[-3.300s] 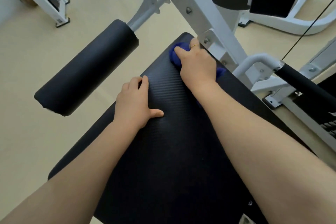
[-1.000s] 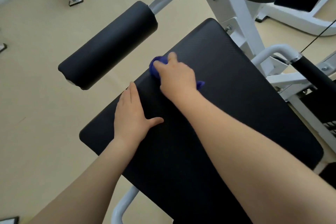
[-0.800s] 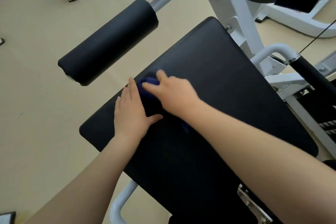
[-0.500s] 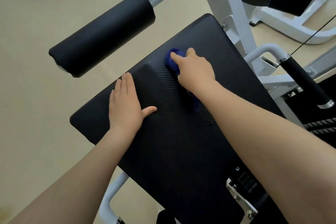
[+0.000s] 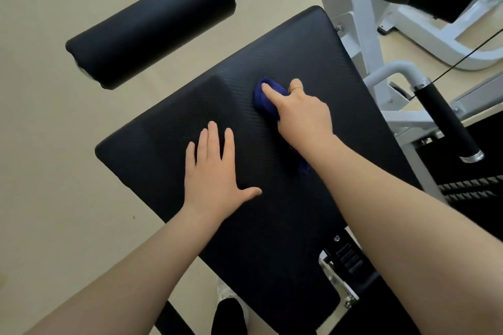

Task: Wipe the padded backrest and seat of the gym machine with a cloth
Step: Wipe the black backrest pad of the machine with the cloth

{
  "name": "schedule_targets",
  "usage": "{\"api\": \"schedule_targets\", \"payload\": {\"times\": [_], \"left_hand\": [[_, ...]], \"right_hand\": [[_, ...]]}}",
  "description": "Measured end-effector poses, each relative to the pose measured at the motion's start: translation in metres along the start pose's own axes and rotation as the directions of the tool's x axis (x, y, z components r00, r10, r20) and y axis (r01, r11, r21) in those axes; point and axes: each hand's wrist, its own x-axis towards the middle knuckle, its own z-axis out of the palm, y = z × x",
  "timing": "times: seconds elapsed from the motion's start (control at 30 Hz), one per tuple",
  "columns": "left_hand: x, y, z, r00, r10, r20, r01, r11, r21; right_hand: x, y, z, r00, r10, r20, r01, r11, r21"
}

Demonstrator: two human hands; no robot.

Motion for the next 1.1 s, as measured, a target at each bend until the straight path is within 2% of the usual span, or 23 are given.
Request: {"api": "schedule_targets", "payload": {"times": [0.07, 0.13, 0.27, 0.33, 0.43, 0.5, 0.63, 0.73, 0.8, 0.87, 0.93, 1.03, 1.1], "left_hand": [[-0.003, 0.003, 0.003, 1.0, -0.006, 0.002, 0.006, 1.0, 0.024], [-0.004, 0.006, 0.005, 1.0, -0.025, -0.008, 0.025, 1.0, 0.018], [-0.002, 0.008, 0.005, 0.999, -0.04, 0.007, 0.04, 0.999, 0.0], [-0.002, 0.009, 0.006, 0.998, -0.052, 0.022, 0.052, 0.999, -0.012], [-0.003, 0.009, 0.009, 0.998, -0.064, 0.015, 0.064, 0.998, -0.019], [-0.003, 0.01, 0.01, 0.997, -0.073, 0.012, 0.073, 0.997, -0.024], [-0.003, 0.013, 0.008, 0.996, -0.086, 0.024, 0.087, 0.995, -0.053], [-0.005, 0.012, 0.006, 0.997, -0.079, 0.014, 0.08, 0.994, -0.069], [-0.006, 0.013, 0.005, 0.996, -0.084, 0.012, 0.085, 0.994, -0.07], [-0.008, 0.016, 0.006, 0.995, -0.097, 0.007, 0.097, 0.994, -0.056], [-0.013, 0.019, 0.009, 0.996, -0.089, -0.031, 0.089, 0.996, -0.017], [-0.019, 0.023, 0.013, 0.996, -0.038, -0.083, 0.038, 0.999, 0.0], [-0.021, 0.026, 0.013, 0.997, -0.011, -0.081, 0.009, 1.0, -0.018]], "right_hand": [[-0.013, -0.017, 0.003, 0.999, -0.035, 0.025, 0.034, 0.998, 0.055], [-0.034, -0.03, 0.008, 0.983, -0.159, 0.096, 0.153, 0.986, 0.064], [-0.042, -0.016, 0.009, 0.929, -0.334, 0.158, 0.346, 0.937, -0.056], [-0.027, 0.006, 0.003, 0.946, -0.294, 0.133, 0.311, 0.942, -0.128], [-0.012, 0.029, -0.001, 0.995, -0.086, 0.051, 0.092, 0.989, -0.118], [-0.012, 0.028, 0.003, 0.998, -0.039, 0.039, 0.043, 0.992, -0.12], [-0.048, -0.007, 0.014, 0.979, -0.172, 0.11, 0.181, 0.981, -0.075], [-0.091, -0.028, 0.029, 0.923, -0.331, 0.197, 0.342, 0.939, -0.023], [-0.095, -0.016, 0.034, 0.893, -0.408, 0.19, 0.427, 0.901, -0.07], [-0.082, 0.008, 0.03, 0.924, -0.371, 0.09, 0.381, 0.914, -0.141], [-0.066, 0.039, 0.026, 0.972, -0.234, -0.01, 0.23, 0.96, -0.159], [-0.051, 0.063, 0.03, 0.996, 0.008, -0.087, -0.018, 0.993, -0.113], [-0.055, 0.049, 0.04, 0.99, 0.042, -0.135, -0.042, 0.999, 0.003]]}}
